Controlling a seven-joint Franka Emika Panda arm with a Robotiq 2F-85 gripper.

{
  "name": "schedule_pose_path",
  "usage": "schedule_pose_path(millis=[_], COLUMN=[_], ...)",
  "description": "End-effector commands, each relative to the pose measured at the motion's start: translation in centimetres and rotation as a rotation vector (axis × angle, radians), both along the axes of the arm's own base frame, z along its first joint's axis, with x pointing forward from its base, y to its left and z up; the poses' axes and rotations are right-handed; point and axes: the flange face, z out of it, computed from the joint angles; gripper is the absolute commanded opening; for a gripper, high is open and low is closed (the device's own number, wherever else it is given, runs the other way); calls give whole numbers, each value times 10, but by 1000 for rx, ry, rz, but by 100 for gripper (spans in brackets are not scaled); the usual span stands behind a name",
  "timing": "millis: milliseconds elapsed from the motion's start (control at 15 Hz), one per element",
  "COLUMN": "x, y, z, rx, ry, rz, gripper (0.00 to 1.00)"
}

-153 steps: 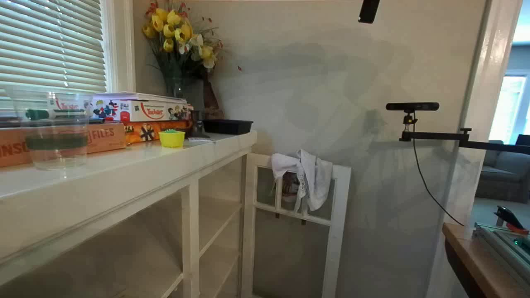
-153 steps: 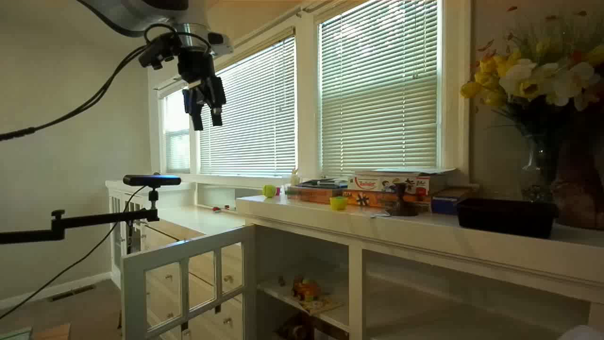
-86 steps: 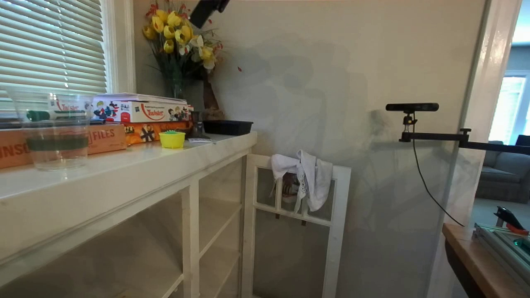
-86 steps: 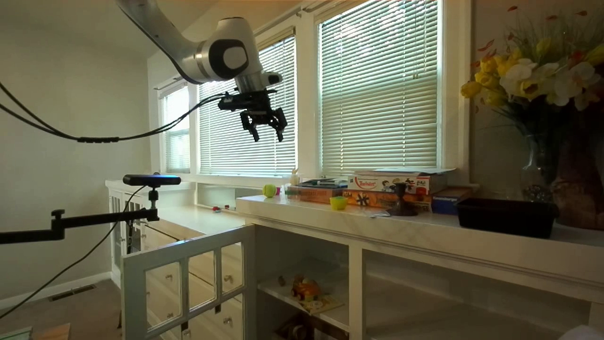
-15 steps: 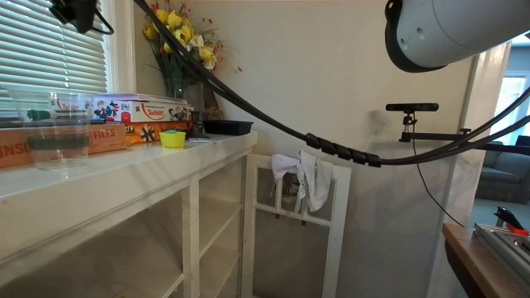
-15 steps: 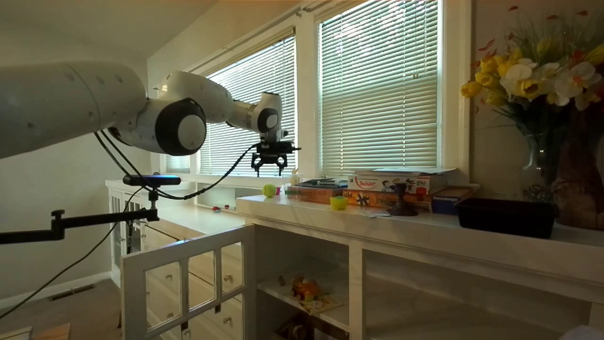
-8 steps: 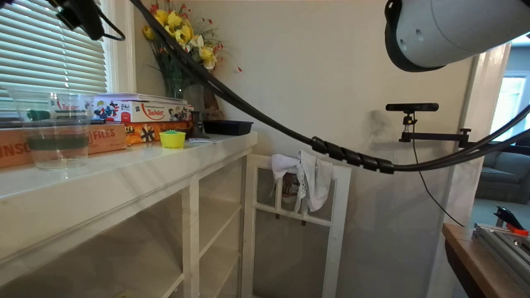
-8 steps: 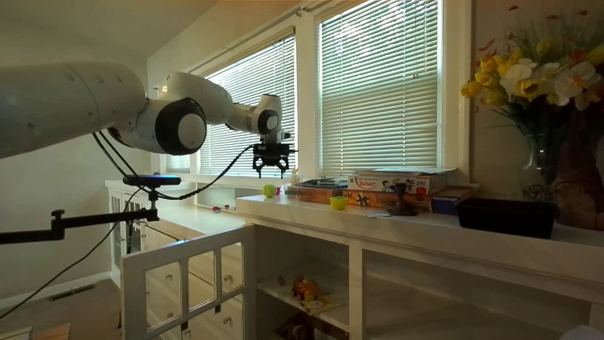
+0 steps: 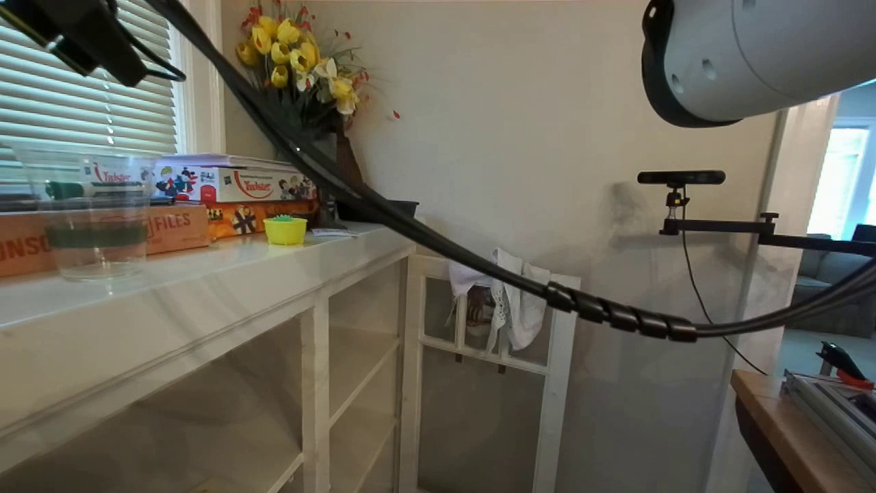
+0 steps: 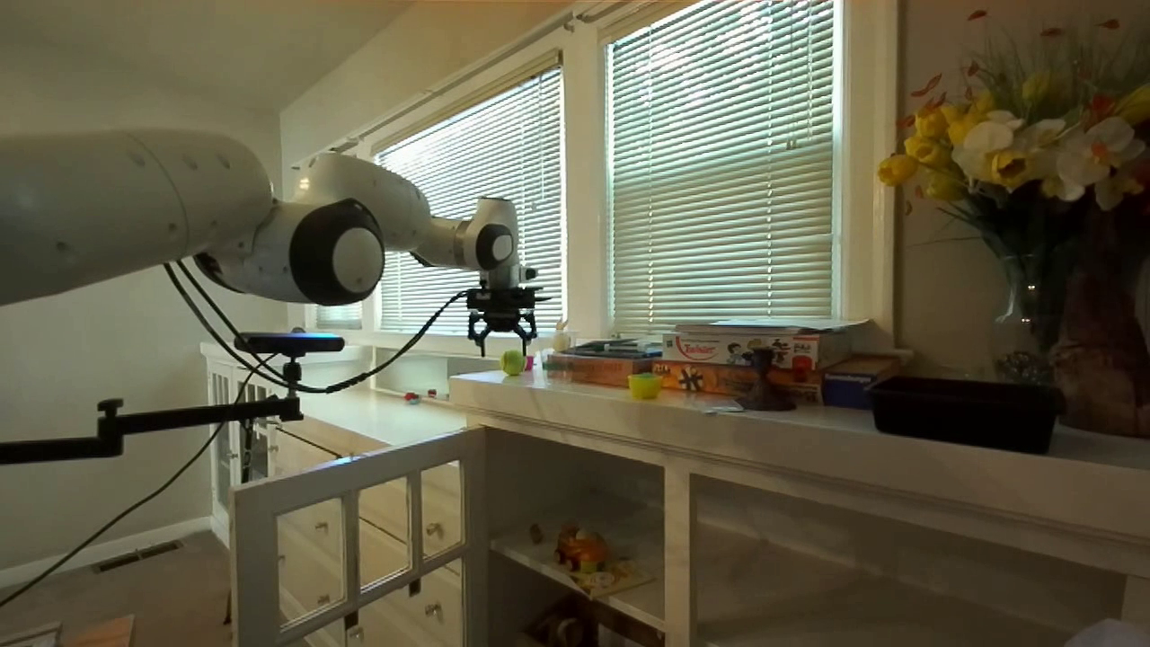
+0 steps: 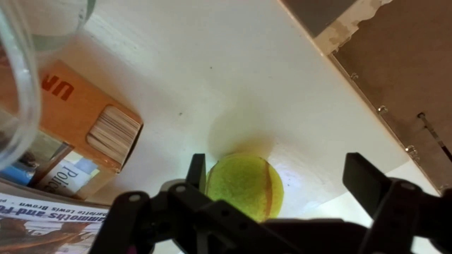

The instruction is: Put the tennis ball in the black box on the right.

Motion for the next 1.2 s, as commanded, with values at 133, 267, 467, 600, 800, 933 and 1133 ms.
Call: schedule_pose_path(millis=[133,267,467,600,800,933,1133], x=[-7,-7,-5,-1,5,7,7], y=[13,16,19,20,20,20,21], z=[-2,-2,-4,-5,-8,-12,-17], rx=[-114,-130,-120,-83,-34,-11,12], ry=[-86,-109,-151,-187,-231,-237,-236], rz=[17,31,30,0,-32,-43,-49], gripper=[100,100,100,100,100,100,100])
